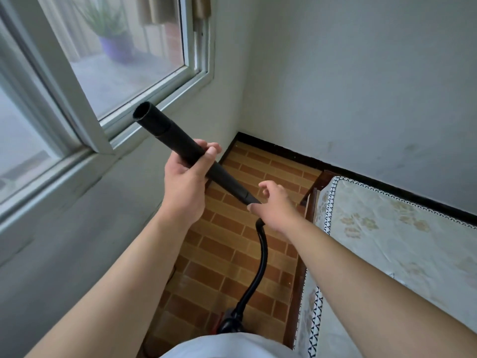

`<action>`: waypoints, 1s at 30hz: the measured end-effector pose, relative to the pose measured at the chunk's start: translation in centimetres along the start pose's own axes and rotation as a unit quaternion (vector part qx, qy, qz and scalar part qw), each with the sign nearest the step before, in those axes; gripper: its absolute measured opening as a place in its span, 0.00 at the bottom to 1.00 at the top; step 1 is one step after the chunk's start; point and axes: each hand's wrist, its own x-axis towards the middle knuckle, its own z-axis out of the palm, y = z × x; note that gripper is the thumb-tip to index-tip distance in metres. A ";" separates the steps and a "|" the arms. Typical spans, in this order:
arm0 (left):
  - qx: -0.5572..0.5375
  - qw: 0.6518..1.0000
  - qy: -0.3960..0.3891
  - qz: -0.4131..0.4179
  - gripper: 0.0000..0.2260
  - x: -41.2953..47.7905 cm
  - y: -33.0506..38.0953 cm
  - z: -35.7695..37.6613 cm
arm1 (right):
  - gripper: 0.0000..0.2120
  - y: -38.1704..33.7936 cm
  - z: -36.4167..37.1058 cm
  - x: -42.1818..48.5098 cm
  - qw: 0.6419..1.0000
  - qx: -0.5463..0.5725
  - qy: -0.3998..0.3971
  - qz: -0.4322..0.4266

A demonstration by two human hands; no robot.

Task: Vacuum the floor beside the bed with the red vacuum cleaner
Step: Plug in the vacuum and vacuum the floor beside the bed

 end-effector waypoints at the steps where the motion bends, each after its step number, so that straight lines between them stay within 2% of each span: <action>1: -0.015 1.000 0.001 0.000 0.12 0.2 0.4 0.3 | 0.32 -0.1 -0.4 0.3 1.000 -0.023 0.002 -0.016; 4: -0.062 0.998 0.007 -0.006 0.15 0.8 1.4 0.6 | 0.31 -0.1 -1.5 0.8 0.995 -0.088 -0.025 -0.049; 9: -0.124 0.991 0.047 -0.016 0.20 1.9 2.3 -0.2 | 0.13 1.3 -2.2 0.9 0.985 -0.112 -0.126 -0.040; 12: -0.137 0.985 0.099 -0.039 0.20 2.6 2.0 -0.8 | 0.12 1.9 -1.9 0.8 0.982 -0.105 -0.150 -0.035; 15: -0.073 0.985 0.131 -0.089 0.17 2.8 0.1 -0.7 | 0.12 1.7 -1.5 0.7 0.982 -0.117 -0.138 -0.045; 18: -0.020 0.981 0.090 -0.173 0.14 1.6 -2.9 0.2 | 0.11 1.1 -0.6 0.7 0.982 -0.121 -0.122 -0.072; 21: -0.056 0.967 0.068 -0.240 0.16 -0.2 -5.2 1.3 | 0.09 0.9 0.0 0.4 0.978 -0.130 -0.134 -0.089; 25: -0.072 0.966 0.100 -0.229 0.16 -1.5 -6.5 1.2 | 0.09 2.4 0.0 -0.2 0.974 -0.145 -0.163 -0.056; 30: -0.101 0.958 0.113 -0.245 0.20 -3.6 -8.3 -0.2 | 0.04 4.6 1.2 -1.5 0.965 -0.163 -0.202 -0.034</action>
